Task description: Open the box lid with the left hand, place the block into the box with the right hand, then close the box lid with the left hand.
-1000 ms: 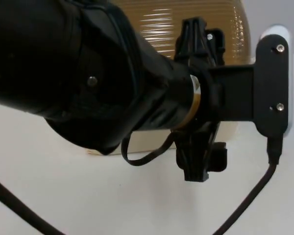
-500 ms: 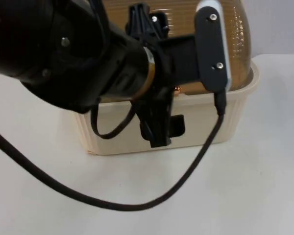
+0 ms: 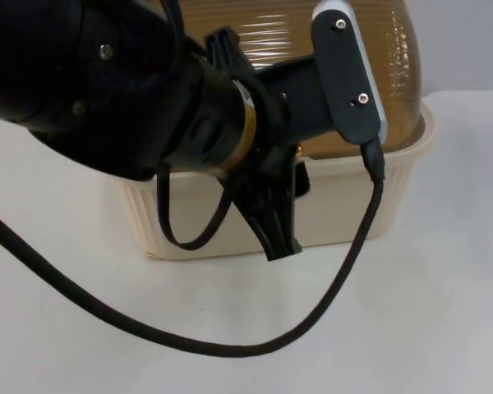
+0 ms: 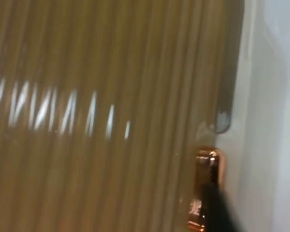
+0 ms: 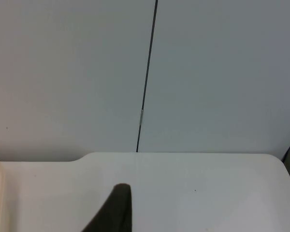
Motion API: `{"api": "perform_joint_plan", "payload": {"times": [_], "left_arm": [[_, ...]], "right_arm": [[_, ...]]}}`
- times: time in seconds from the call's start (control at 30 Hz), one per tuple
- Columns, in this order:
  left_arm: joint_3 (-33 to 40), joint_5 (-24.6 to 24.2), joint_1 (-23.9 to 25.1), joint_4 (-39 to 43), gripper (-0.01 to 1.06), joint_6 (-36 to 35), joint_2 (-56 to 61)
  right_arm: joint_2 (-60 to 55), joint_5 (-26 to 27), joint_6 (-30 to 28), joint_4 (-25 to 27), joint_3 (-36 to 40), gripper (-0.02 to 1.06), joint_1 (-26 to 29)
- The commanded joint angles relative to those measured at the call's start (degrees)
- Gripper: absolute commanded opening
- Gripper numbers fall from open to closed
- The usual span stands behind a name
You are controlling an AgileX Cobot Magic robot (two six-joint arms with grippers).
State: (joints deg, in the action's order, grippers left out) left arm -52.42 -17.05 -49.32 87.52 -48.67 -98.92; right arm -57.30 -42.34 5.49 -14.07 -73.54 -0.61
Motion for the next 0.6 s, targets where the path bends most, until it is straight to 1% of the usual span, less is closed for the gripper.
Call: {"api": "perform_joint_plan", "payload": {"times": [0.0, 0.03, 0.1, 0.13, 0.17, 0.27, 0.37, 0.47, 0.57], "left_arm": [[0.2, 0.4, 0.1, -1.7, 0.25, -0.7, 0.0], [0.2, 0.4, 0.1, -1.5, 0.16, -0.7, 0.0], [0.2, 0.4, 0.1, -1.5, 0.04, -0.7, 0.0], [0.2, 0.4, 0.1, -1.5, 0.04, -0.7, 0.0], [0.2, 0.4, 0.1, -1.5, -0.01, -0.7, 0.0], [0.2, 0.4, 0.1, -1.0, 0.0, 1.3, 0.0], [0.2, -0.8, 0.1, -0.3, 0.0, 2.8, -0.5], [0.2, -5.4, 0.0, 1.6, 0.0, 3.5, -3.1], [0.2, -6.1, -0.6, 1.7, 0.0, 3.5, -4.5]], "right_arm": [[0.3, 0.2, -0.1, -0.4, -0.6, 1.05, 0.0], [0.3, 0.2, -0.1, -0.4, -0.6, 1.05, 0.0], [0.3, 0.2, -0.1, -0.4, -0.6, 1.05, 0.0], [0.3, 0.2, -0.1, -0.4, -0.6, 1.05, 0.0], [0.3, 0.2, -0.1, -0.4, -0.6, 1.05, 0.0], [0.3, 0.2, -0.1, -0.4, -0.6, 1.05, 0.0], [0.3, 0.2, -0.1, -0.4, -0.6, 1.05, 0.0], [0.3, 0.2, -0.1, -0.4, -0.6, 1.05, 0.0], [0.3, 0.2, -0.1, -0.4, -0.6, 1.05, 0.0]]}}
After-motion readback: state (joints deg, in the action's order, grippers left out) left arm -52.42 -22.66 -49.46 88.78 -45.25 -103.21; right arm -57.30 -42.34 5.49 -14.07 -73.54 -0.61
